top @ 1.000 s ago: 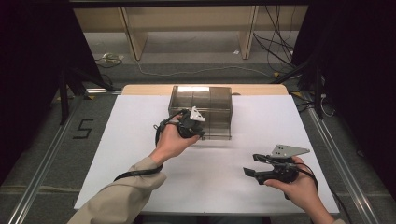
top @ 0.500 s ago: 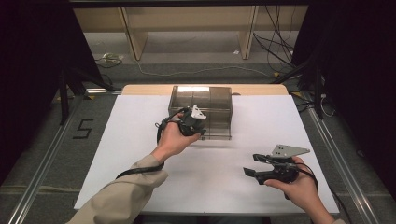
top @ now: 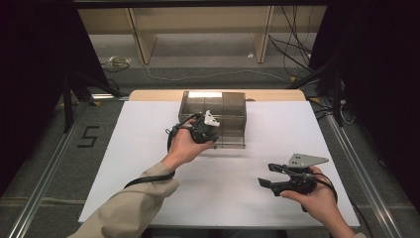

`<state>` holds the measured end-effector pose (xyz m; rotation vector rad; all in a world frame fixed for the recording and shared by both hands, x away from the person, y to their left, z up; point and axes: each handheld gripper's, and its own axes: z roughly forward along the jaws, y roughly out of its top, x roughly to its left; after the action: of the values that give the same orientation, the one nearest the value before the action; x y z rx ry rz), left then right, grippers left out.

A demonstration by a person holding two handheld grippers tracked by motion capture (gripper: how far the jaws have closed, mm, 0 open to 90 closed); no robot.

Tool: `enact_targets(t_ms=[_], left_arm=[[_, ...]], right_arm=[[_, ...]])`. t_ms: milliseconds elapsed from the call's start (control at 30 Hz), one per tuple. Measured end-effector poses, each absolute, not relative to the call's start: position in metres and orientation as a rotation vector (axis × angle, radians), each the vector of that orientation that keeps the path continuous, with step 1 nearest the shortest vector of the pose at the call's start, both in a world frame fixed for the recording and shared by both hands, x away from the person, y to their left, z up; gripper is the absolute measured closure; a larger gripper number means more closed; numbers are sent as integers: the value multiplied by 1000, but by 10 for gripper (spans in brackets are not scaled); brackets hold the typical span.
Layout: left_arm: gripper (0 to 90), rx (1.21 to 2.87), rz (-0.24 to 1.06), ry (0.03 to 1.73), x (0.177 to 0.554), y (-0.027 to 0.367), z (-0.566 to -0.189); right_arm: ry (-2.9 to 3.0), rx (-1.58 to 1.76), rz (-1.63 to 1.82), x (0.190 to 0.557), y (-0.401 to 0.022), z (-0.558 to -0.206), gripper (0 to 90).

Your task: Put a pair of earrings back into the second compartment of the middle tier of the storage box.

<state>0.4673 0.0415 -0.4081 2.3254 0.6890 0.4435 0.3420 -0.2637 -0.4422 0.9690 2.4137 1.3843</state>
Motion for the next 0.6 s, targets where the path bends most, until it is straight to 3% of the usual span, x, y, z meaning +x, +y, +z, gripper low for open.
enact_targets(t_ms=[600], left_arm=[[791, 2325, 454, 678, 474, 40, -409]], right_arm=[[2415, 973, 1385, 342, -264, -442, 313]])
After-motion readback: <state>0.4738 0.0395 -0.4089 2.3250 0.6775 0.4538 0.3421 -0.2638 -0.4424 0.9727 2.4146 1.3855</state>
